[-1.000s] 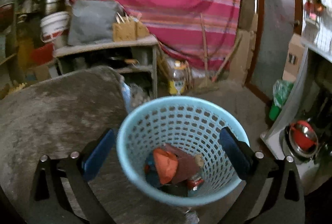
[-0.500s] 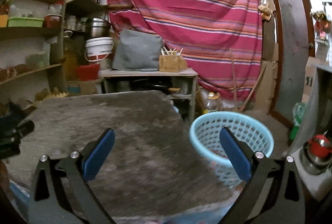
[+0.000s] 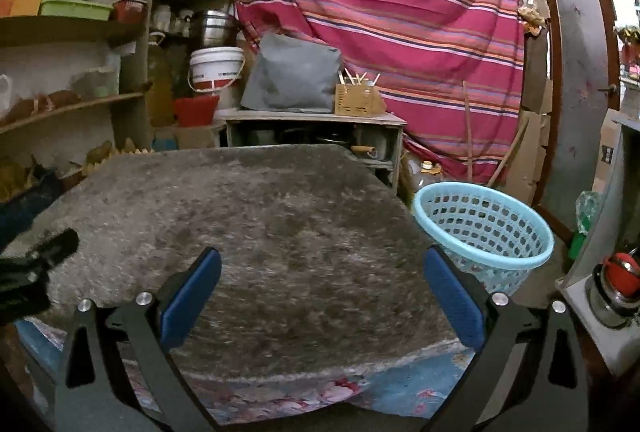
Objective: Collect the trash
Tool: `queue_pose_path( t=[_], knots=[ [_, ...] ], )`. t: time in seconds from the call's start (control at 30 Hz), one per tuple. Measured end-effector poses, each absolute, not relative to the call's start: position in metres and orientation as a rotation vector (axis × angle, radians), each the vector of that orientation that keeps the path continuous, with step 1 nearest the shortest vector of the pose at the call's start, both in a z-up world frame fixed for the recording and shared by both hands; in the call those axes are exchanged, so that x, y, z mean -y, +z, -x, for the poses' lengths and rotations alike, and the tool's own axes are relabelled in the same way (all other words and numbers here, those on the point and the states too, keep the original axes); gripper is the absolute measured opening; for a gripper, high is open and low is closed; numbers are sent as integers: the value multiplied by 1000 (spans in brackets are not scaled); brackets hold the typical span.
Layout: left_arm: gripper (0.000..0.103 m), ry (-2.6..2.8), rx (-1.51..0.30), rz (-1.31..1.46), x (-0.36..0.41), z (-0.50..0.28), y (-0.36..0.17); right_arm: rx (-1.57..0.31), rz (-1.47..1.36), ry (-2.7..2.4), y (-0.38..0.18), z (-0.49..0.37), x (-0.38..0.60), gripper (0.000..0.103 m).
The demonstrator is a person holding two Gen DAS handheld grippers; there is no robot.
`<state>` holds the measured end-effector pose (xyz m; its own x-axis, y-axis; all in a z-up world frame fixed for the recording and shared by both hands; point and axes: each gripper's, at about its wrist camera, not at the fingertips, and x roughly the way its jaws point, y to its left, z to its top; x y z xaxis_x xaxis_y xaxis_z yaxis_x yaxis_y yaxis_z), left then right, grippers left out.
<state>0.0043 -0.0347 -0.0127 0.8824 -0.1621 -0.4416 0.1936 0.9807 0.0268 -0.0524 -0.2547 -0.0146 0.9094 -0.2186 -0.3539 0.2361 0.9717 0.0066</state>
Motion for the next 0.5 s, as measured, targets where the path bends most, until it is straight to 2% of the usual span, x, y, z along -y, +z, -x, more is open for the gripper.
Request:
queue_pose_path(
  t=[0.5],
  knots=[
    [98, -121, -392, -39, 21, -5, -17, -367, -85, -160, -24, 44, 236, 99]
  ],
)
